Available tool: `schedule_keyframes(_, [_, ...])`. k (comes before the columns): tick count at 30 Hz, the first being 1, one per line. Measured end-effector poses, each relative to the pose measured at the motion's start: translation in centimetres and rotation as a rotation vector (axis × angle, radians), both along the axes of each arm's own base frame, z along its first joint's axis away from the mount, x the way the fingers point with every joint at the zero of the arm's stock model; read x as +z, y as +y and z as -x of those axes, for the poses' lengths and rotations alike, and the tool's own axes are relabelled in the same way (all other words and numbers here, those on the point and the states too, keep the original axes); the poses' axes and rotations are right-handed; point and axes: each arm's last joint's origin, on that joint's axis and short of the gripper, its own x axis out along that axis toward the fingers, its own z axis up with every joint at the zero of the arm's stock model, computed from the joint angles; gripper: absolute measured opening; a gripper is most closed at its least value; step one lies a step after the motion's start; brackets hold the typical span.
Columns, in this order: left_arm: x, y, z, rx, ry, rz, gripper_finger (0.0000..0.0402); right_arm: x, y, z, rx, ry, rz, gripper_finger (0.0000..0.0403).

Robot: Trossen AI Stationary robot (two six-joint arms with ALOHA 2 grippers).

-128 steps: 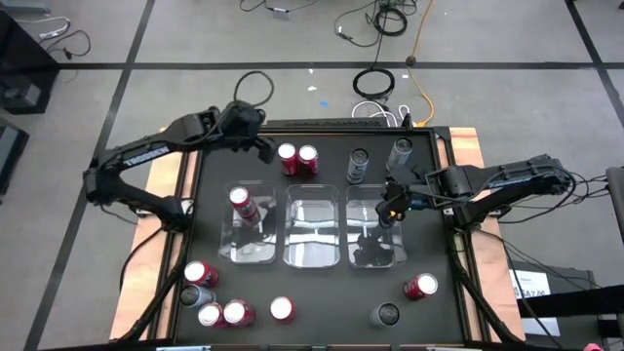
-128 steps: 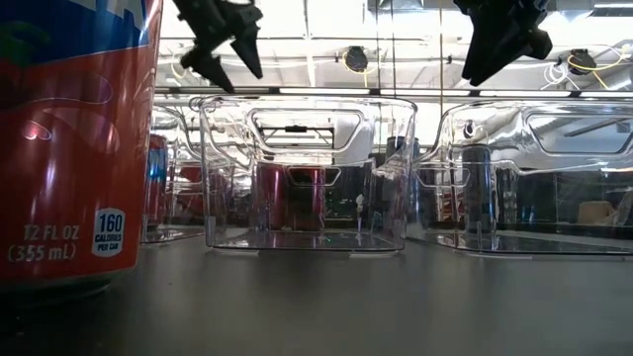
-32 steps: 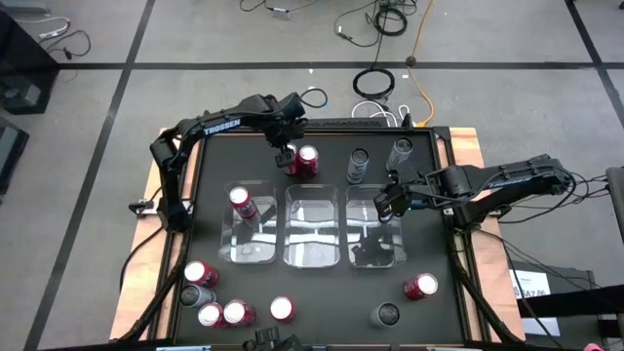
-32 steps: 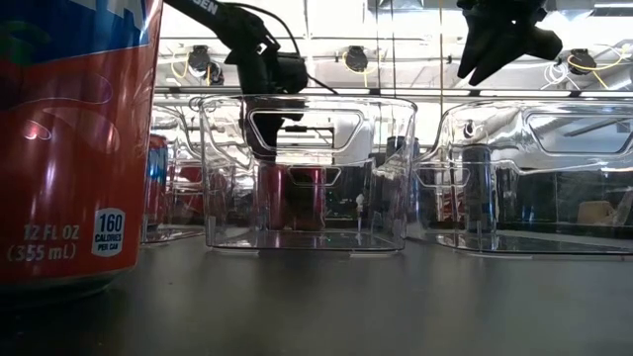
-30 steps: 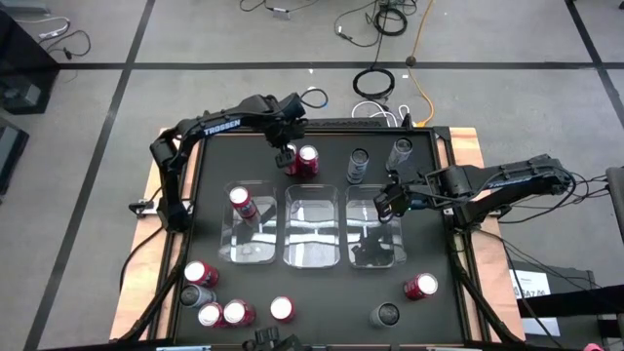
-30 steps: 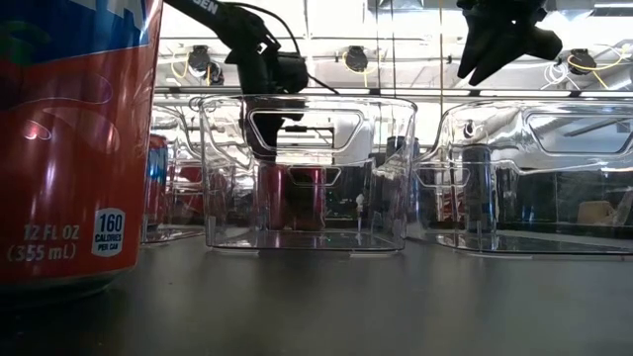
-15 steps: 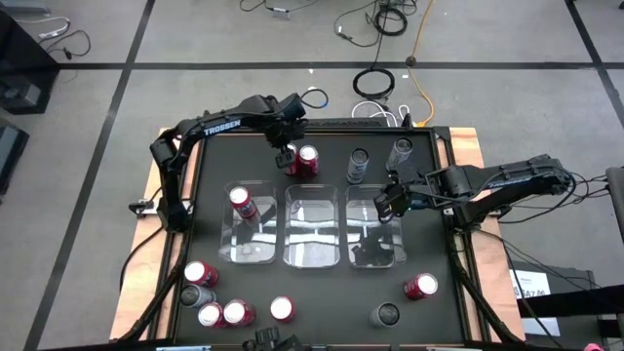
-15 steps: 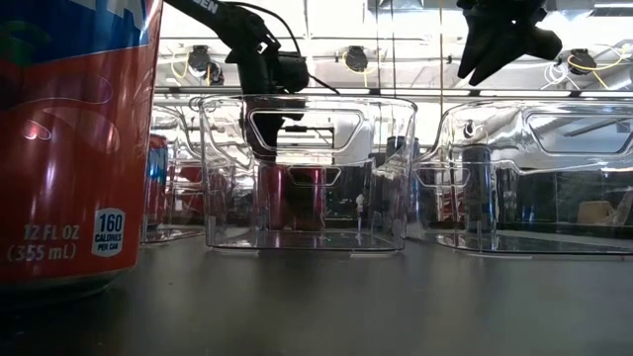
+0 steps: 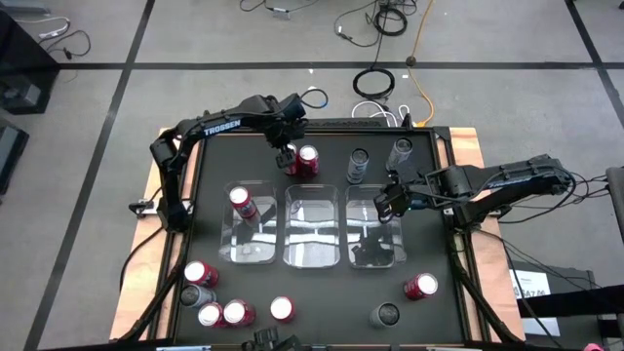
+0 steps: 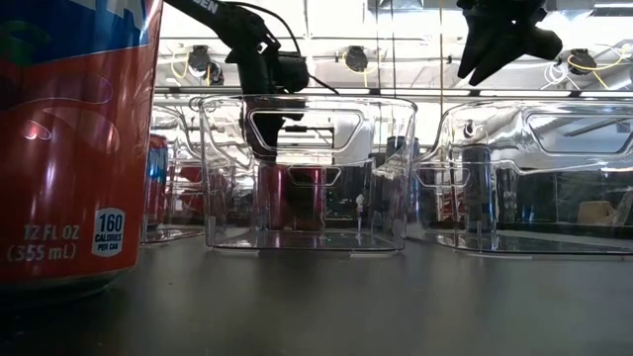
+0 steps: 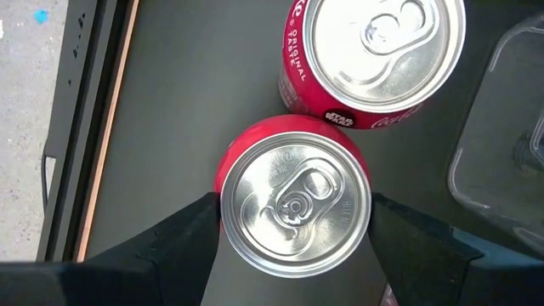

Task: Sort soda cans
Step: Put the top red soda can into the middle transparent bin

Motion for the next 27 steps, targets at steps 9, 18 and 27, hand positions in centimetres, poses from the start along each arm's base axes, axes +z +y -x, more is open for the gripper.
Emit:
schedule_keyframes(9, [-0.01,-0.07,0.12,0.004,0.013,0.008,0.0291,0.0,0.01,-0.01,-0.006,-0.004,-0.008,0.011])
schedule_keyframes(18, [-0.03,-0.12,0.21,0.003,0.022,0.013,0.0291,0.03,0.02,-0.07,-0.006,-0.013,-0.01,0.011])
schedule_keyframes(27, [-0.26,-0.14,0.34,0.005,0.045,0.017,0.0344,0.03,0.01,-0.07,-0.015,-0.017,-0.015,0.011])
